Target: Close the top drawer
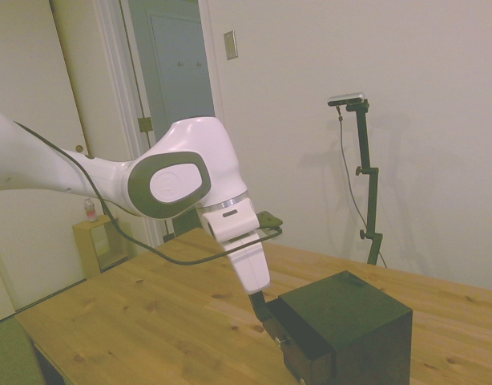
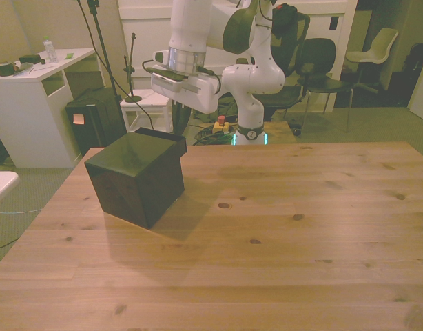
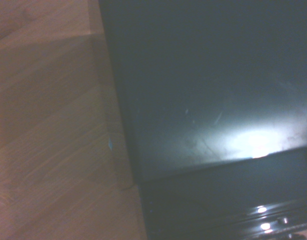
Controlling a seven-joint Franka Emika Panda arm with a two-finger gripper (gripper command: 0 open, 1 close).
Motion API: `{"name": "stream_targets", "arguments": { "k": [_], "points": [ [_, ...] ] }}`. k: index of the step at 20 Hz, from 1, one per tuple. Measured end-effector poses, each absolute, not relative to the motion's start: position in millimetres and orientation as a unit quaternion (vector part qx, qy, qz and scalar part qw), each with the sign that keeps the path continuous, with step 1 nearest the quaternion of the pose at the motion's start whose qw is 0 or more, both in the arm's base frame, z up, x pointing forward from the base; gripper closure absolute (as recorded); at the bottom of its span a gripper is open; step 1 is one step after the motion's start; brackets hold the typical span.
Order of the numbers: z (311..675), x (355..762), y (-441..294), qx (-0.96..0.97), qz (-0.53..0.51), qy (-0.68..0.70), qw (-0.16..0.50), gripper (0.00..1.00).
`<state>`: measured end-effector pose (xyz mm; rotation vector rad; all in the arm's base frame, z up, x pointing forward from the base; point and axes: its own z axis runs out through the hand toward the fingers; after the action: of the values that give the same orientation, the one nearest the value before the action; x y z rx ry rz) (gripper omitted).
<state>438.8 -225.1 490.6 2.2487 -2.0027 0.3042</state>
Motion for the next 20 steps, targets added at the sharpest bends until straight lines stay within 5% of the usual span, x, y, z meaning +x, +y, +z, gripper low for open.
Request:
{"name": "stream_targets", "arguments": {
  "k": [20],
  "points": [
    [475.9, 472.0, -220.3, 0.768, 0.095, -0.629, 0.076, 1.0]
  ]
}}
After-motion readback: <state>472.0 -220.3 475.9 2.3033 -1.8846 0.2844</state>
